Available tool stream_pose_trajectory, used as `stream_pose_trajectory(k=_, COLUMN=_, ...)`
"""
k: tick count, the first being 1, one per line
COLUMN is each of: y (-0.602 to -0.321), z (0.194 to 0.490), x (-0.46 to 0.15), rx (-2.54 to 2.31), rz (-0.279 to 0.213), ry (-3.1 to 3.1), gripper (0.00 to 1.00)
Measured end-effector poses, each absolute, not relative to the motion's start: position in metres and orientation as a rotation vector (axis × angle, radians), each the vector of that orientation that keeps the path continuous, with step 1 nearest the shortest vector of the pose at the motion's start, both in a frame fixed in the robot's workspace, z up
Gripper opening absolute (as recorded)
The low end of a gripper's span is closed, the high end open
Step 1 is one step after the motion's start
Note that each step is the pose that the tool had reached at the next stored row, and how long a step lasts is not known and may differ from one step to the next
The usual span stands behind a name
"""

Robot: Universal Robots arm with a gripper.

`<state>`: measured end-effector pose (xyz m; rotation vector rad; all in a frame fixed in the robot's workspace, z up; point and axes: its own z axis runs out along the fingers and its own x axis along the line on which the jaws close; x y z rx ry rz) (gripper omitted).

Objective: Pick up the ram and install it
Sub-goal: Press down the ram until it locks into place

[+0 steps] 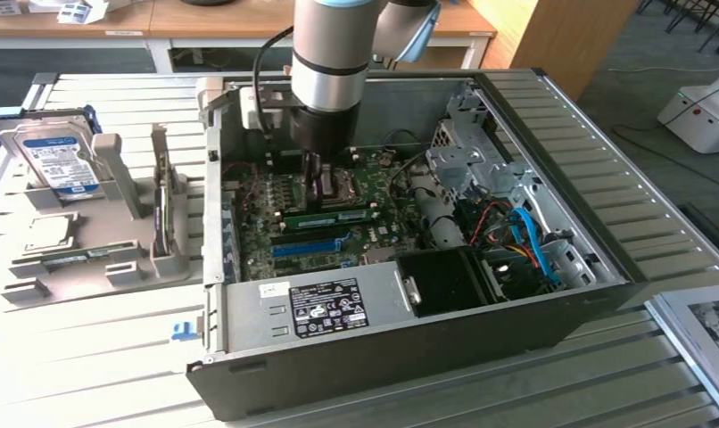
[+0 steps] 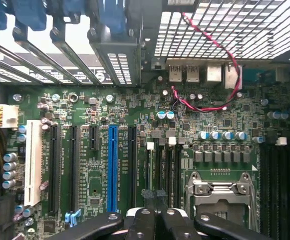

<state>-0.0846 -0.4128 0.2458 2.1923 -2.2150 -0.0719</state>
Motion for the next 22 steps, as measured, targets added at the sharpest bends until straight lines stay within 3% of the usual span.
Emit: stream_pose_trajectory(k=22, y=-0.413, z=0.291, x=-0.085, rx=2.192, rz=-0.071, ry=-2.215, gripper=0.1)
